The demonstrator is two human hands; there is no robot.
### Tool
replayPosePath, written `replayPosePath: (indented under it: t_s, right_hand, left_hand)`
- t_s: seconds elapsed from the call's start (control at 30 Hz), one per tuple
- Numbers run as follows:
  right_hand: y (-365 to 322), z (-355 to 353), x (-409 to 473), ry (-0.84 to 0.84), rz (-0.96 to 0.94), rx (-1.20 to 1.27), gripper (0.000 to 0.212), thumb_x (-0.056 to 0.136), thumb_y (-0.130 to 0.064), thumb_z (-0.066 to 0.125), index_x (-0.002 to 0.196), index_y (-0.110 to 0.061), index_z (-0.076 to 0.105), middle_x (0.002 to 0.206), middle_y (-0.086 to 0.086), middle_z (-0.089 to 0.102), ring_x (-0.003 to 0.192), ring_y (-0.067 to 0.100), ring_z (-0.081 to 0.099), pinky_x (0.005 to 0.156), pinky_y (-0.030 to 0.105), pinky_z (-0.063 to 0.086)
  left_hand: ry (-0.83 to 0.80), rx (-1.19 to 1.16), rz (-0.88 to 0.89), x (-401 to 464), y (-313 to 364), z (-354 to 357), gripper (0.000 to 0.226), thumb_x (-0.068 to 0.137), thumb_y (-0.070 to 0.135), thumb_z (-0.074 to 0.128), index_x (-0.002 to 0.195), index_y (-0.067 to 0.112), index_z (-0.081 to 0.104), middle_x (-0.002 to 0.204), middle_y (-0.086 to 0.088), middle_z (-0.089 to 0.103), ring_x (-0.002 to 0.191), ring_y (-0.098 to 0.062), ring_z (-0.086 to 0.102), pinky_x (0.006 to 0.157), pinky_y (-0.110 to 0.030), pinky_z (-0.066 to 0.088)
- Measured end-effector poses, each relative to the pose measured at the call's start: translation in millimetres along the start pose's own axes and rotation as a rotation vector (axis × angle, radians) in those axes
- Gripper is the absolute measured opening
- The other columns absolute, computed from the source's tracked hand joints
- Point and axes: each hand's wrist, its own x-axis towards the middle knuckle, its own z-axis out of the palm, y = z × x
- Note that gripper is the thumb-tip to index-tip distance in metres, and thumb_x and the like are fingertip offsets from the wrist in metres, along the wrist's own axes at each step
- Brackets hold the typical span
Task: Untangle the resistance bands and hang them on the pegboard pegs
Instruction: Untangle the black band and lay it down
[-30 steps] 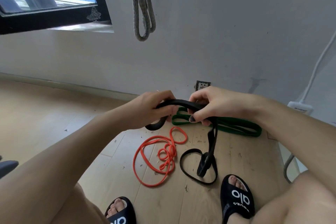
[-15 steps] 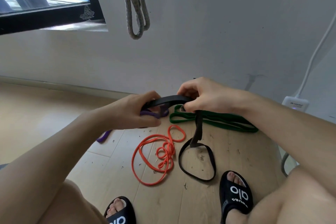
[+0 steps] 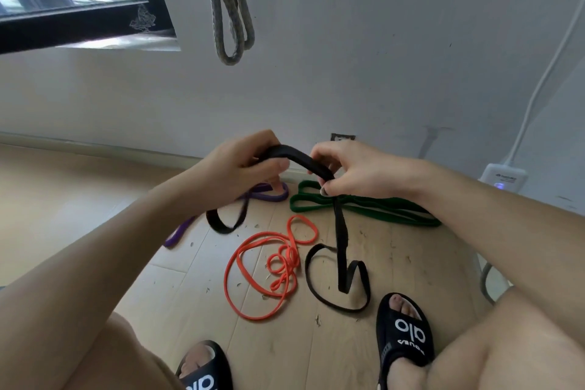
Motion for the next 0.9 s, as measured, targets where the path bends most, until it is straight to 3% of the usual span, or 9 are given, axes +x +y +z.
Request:
replayPosePath:
  t_s: [0.07, 0.17, 0.23, 0.33, 0.4, 0.47, 0.57, 0.73, 0.9]
  right_hand:
    - [12.9, -3.5, 0.6, 0.011, 0.039, -0.019, 0.025, 0.089, -0.01, 0.073, 0.105, -0.024, 0.062, 0.099, 0.001, 0.067, 0.096, 0.019, 0.067, 0.084, 0.033, 0.055]
    - [32.8, -12.2, -5.2, 0.012, 0.129, -0.069, 0.023, 0.09, -0.011, 0.073, 0.107, -0.022, 0.062, 0.096, -0.001, 0.064, 0.092, 0.019, 0.064, 0.075, 0.028, 0.049]
    - [39.8, -16.7, -8.4, 0.055, 0.156, -0.055, 0.024, 0.09, -0.012, 0.073, 0.109, -0.023, 0.063, 0.097, -0.004, 0.067, 0.092, 0.016, 0.066, 0.074, 0.025, 0.048]
    - [33.2, -14.1, -6.9, 0.072, 0.13, -0.058, 0.027, 0.091, -0.013, 0.073, 0.115, -0.024, 0.064, 0.104, -0.005, 0.069, 0.098, 0.014, 0.067, 0.085, 0.027, 0.053]
    - [21.3, -8.6, -3.4, 0.083, 0.092, -0.045, 0.03, 0.09, -0.014, 0.073, 0.117, -0.022, 0.064, 0.108, -0.003, 0.071, 0.101, 0.014, 0.068, 0.092, 0.032, 0.056]
    - [5.9, -3.8, -0.3, 0.103, 0.043, 0.008, 0.032, 0.09, -0.012, 0.073, 0.118, -0.021, 0.062, 0.106, -0.003, 0.073, 0.097, 0.012, 0.07, 0.09, 0.031, 0.057]
    - [-15.0, 3.2, 3.5, 0.102, -0.033, 0.043, 0.034, 0.089, -0.011, 0.073, 0.115, -0.026, 0.058, 0.095, -0.006, 0.074, 0.088, 0.007, 0.069, 0.08, 0.024, 0.053]
    - [-31.3, 11.7, 6.2, 0.089, -0.09, 0.036, 0.04, 0.085, -0.01, 0.072, 0.114, -0.03, 0.054, 0.089, -0.007, 0.074, 0.081, 0.004, 0.067, 0.075, 0.019, 0.05]
    - [-23.0, 3.3, 3.3, 0.103, -0.042, 0.031, 0.039, 0.082, -0.009, 0.076, 0.111, -0.025, 0.055, 0.091, -0.008, 0.075, 0.079, 0.001, 0.068, 0.075, 0.018, 0.049]
  left_hand:
    - [0.073, -0.174, -0.02, -2.7, -1.9, -8.6, 0.01, 0.104, 0.023, 0.054, 0.1, 0.015, 0.058, 0.08, -0.003, 0.071, 0.085, -0.02, 0.073, 0.086, -0.036, 0.059]
    - [0.182, -0.342, -0.068, -8.6, -19.7, -25.6, 0.01, 0.105, 0.017, 0.053, 0.098, 0.012, 0.058, 0.079, -0.004, 0.064, 0.082, -0.024, 0.068, 0.092, -0.041, 0.058]
    - [0.105, -0.087, -0.148, -10.6, -38.5, -30.4, 0.007, 0.103, 0.023, 0.057, 0.098, 0.02, 0.06, 0.083, -0.002, 0.071, 0.086, -0.024, 0.07, 0.091, -0.042, 0.055]
    - [-0.251, 0.455, -0.34, -12.0, -57.2, -19.4, 0.002, 0.102, 0.03, 0.059, 0.101, 0.028, 0.059, 0.093, 0.0, 0.067, 0.088, -0.019, 0.064, 0.079, -0.032, 0.051]
    - [-0.423, 0.633, -0.393, -11.9, -59.1, -8.4, 0.013, 0.101, 0.033, 0.059, 0.112, 0.026, 0.061, 0.106, 0.005, 0.066, 0.092, -0.015, 0.062, 0.081, -0.027, 0.049]
    - [-0.45, 0.571, -0.396, -10.1, -61.7, -2.4, 0.036, 0.096, 0.041, 0.067, 0.128, 0.027, 0.057, 0.12, 0.01, 0.061, 0.106, -0.011, 0.058, 0.092, -0.025, 0.046]
    - [-0.329, 0.156, -0.227, -4.6, -55.4, 7.7, 0.073, 0.078, 0.057, 0.079, 0.14, 0.033, 0.05, 0.135, 0.017, 0.061, 0.126, -0.003, 0.057, 0.11, -0.03, 0.045]
    - [-0.122, -0.058, 0.025, 4.6, -25.6, 20.9, 0.024, 0.091, 0.022, 0.076, 0.113, 0.021, 0.066, 0.102, 0.004, 0.074, 0.097, -0.009, 0.071, 0.086, -0.023, 0.056]
    - [-0.08, 0.083, 0.007, 8.1, -19.2, 6.7, 0.008, 0.095, 0.028, 0.072, 0.097, 0.021, 0.068, 0.077, 0.003, 0.068, 0.067, -0.003, 0.06, 0.064, -0.017, 0.046]
